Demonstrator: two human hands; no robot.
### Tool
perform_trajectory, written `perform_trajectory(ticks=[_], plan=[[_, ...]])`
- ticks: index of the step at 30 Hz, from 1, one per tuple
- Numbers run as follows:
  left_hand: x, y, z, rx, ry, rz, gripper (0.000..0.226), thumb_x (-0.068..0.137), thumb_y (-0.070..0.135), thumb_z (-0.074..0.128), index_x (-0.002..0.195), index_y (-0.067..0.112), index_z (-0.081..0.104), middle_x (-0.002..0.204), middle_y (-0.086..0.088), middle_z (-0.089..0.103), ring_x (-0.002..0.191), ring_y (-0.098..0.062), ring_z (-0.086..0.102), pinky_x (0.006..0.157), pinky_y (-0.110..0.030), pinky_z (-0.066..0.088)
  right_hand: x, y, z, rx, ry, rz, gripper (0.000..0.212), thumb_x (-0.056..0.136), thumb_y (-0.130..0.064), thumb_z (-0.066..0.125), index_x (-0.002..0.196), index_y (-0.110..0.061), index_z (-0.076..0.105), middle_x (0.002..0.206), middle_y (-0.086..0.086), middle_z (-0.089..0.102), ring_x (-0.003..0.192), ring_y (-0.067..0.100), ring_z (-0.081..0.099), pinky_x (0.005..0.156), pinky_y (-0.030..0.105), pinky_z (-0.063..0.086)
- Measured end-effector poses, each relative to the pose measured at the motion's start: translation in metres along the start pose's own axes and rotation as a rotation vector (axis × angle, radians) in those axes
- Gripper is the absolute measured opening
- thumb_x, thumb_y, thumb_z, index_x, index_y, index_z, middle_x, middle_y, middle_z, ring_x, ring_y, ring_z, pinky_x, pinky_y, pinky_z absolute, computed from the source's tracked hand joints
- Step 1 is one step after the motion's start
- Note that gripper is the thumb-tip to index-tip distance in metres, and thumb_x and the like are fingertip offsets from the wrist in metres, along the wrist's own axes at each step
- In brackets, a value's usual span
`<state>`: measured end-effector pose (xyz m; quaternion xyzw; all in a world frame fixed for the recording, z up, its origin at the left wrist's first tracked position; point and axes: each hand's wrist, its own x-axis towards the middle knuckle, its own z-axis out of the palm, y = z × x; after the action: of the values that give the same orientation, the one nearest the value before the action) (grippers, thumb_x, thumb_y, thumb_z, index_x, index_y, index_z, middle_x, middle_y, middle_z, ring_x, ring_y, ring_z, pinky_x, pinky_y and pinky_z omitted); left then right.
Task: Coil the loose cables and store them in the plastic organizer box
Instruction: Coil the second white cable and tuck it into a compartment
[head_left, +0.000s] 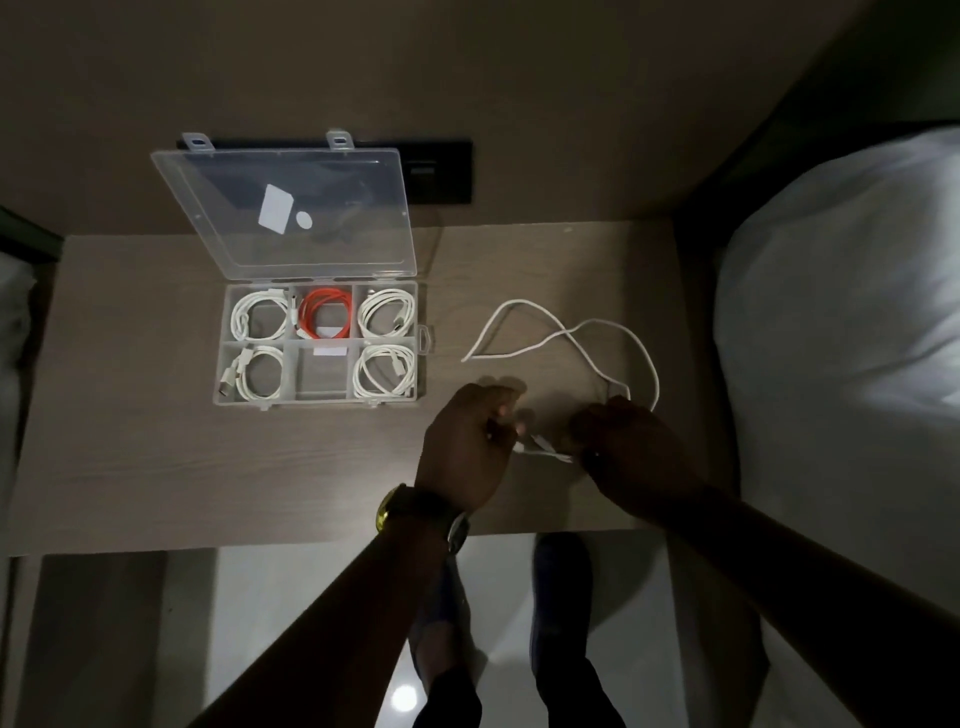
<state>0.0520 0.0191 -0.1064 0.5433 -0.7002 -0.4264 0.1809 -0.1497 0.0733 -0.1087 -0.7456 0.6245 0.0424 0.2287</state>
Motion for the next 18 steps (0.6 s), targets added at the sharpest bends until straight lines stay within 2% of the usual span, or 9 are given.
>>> perform_trajectory(ticks=[2,5,9,11,12,13,15,16,18], plan=[[0.001,0.003,0.004,0.101,-0.092,0.080,0.028,0.079,0.007,0.070,0.104,0.018,0.073,0.103,-0.003,0.067,0.087,-0.020,0.066,0.078,-0.026,0.050,-0.002,0.003,0.005,0.015,-0.054,0.025,0.033,0.084,-0.024,0.070,0.116,-0.014,0.069,0.120,0.010,0.068,0.110,0.037,0.060,0.089,0.048,0.050],[0.000,0.003,0.012,0.263,-0.215,0.118,0.025,0.082,0.012,0.065,0.104,0.018,0.074,0.114,-0.005,0.068,0.105,-0.024,0.063,0.086,-0.029,0.046,-0.003,0.003,0.010,0.033,0.012,-0.036,0.026,0.082,-0.016,0.072,0.107,-0.011,0.074,0.115,0.015,0.071,0.105,0.042,0.065,0.083,0.054,0.054],[-0.002,0.007,0.017,0.399,-0.420,-0.037,0.022,0.091,0.028,0.060,0.104,0.018,0.074,0.117,-0.005,0.070,0.107,-0.026,0.062,0.085,-0.029,0.043,0.001,0.004,0.008,0.117,0.109,-0.066,0.020,0.078,-0.017,0.069,0.097,-0.015,0.070,0.103,0.008,0.071,0.095,0.036,0.064,0.077,0.048,0.053],[0.000,0.019,0.016,0.335,-0.527,-0.158,0.022,0.093,0.028,0.057,0.100,0.014,0.073,0.109,-0.007,0.070,0.100,-0.026,0.063,0.079,-0.028,0.042,0.001,0.007,0.004,0.155,0.162,-0.075,0.015,0.079,-0.018,0.067,0.094,-0.017,0.068,0.098,0.006,0.069,0.092,0.034,0.063,0.075,0.047,0.052],[0.001,0.025,0.014,0.196,-0.543,-0.276,0.021,0.093,0.024,0.056,0.096,0.011,0.073,0.101,-0.008,0.069,0.092,-0.025,0.063,0.075,-0.028,0.043,0.000,0.008,0.000,0.169,0.204,-0.092,0.010,0.082,-0.018,0.065,0.092,-0.017,0.067,0.096,0.005,0.068,0.091,0.033,0.062,0.074,0.046,0.052],[0.004,0.030,0.010,-0.052,-0.531,-0.458,0.020,0.093,0.020,0.054,0.089,0.009,0.071,0.088,-0.008,0.066,0.077,-0.023,0.062,0.067,-0.029,0.045,-0.001,0.010,-0.004,0.183,0.261,-0.114,0.006,0.085,-0.019,0.063,0.089,-0.017,0.067,0.095,0.004,0.067,0.090,0.031,0.061,0.073,0.044,0.052],[0.009,0.038,-0.004,-0.692,-0.439,-0.810,0.022,0.091,0.014,0.049,0.074,0.013,0.063,0.062,0.000,0.051,0.048,-0.014,0.045,0.046,-0.023,0.037,-0.003,0.015,-0.015,0.219,0.375,-0.142,0.004,0.088,-0.016,0.063,0.085,-0.016,0.065,0.098,0.002,0.066,0.093,0.028,0.059,0.073,0.038,0.049],[0.010,0.041,-0.013,-1.001,-0.409,-0.899,0.022,0.090,0.014,0.047,0.072,0.015,0.060,0.057,0.004,0.045,0.043,-0.011,0.039,0.041,-0.020,0.033,-0.003,0.017,-0.021,0.227,0.404,-0.143,0.003,0.087,-0.015,0.064,0.084,-0.016,0.065,0.099,0.001,0.065,0.094,0.027,0.058,0.074,0.038,0.049],[0.013,0.044,-0.029,-1.403,-0.411,-0.901,0.022,0.090,0.016,0.042,0.072,0.016,0.055,0.056,0.007,0.040,0.043,-0.008,0.037,0.041,-0.020,0.032,-0.002,0.020,-0.028,0.235,0.383,-0.121,0.006,0.084,-0.012,0.066,0.086,-0.016,0.063,0.097,0.001,0.066,0.092,0.027,0.059,0.075,0.040,0.050]])
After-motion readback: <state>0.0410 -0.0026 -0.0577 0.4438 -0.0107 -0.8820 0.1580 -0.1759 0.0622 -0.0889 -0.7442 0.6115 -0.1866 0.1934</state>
